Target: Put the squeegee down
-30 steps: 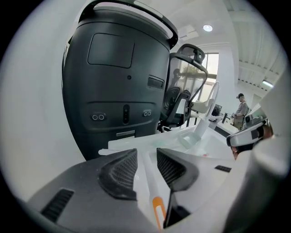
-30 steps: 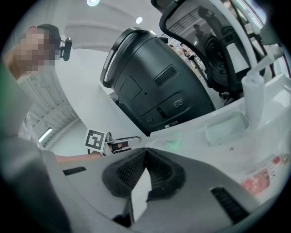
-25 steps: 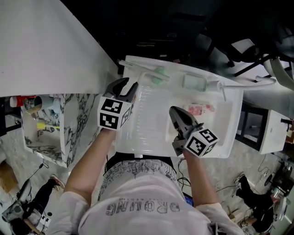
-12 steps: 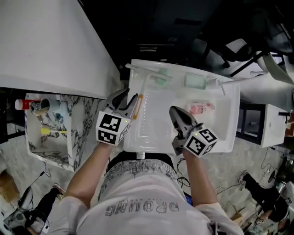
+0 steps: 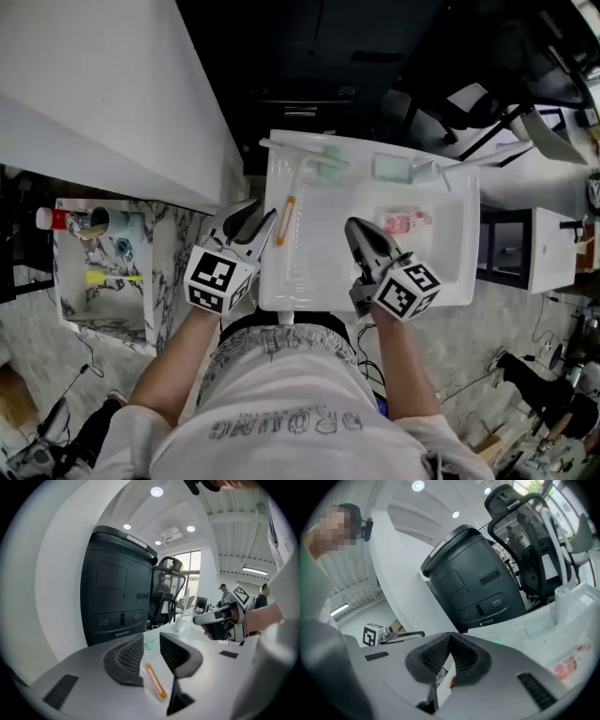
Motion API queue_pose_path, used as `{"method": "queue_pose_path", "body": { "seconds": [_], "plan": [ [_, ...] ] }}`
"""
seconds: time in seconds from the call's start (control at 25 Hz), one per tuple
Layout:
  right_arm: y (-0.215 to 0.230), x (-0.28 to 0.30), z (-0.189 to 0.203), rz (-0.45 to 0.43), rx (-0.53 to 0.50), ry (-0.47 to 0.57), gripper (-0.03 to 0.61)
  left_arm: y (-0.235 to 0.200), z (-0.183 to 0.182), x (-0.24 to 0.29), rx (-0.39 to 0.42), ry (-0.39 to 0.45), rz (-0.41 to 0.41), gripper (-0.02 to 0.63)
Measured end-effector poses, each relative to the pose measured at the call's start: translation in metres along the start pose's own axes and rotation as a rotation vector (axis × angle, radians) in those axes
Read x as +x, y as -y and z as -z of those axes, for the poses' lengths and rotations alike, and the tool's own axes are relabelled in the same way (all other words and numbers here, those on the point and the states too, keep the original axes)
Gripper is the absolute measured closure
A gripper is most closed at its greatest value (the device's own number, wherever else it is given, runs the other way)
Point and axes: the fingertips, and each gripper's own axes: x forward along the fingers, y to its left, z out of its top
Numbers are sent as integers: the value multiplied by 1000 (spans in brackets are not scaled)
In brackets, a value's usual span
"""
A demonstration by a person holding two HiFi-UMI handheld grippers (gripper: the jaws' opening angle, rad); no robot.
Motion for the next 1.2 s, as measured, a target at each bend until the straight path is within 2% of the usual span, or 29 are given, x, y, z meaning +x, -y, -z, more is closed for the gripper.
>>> {"method": "queue_pose_path", "body": {
  "seconds": [0.6,1.2],
  "plan": [
    [-30,-2,-12,1,-66,40,571,8,-27,-39,33,107,73,543],
    [-45,-6,-16,-15,-121,37,571,10,-34,-48,38,134,98,571]
  ]
}}
